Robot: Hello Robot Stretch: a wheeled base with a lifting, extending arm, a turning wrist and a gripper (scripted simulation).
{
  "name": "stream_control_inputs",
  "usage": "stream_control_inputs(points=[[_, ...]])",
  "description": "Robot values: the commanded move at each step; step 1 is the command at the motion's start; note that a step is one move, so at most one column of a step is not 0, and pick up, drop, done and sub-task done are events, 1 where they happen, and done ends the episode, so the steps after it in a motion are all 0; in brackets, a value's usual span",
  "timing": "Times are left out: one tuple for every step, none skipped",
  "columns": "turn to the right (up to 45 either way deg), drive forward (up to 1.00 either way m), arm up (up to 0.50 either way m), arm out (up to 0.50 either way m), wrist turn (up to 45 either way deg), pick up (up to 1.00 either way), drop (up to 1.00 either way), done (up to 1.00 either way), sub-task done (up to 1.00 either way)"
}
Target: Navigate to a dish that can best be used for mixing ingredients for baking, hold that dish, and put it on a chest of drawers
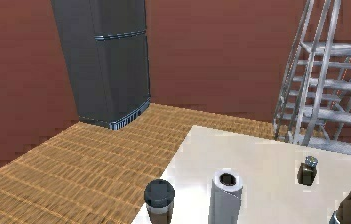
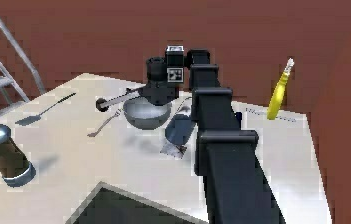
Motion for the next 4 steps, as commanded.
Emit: stream_control_inputs(points=[[0.0, 0.0, 0.0, 0.0, 24.0, 0.0, 0.0, 0.0, 0.0], [0.0, 0.0, -0.12, 0.0, 0.0, 0.0, 0.0, 0.0, 0.0], [0.0, 0.0, 0.0, 0.0, 0.0, 1.0, 0.0, 0.0, 0.0], [0.0, 0.0, 0.1, 0.0, 0.0, 0.0, 0.0, 0.0, 0.0]])
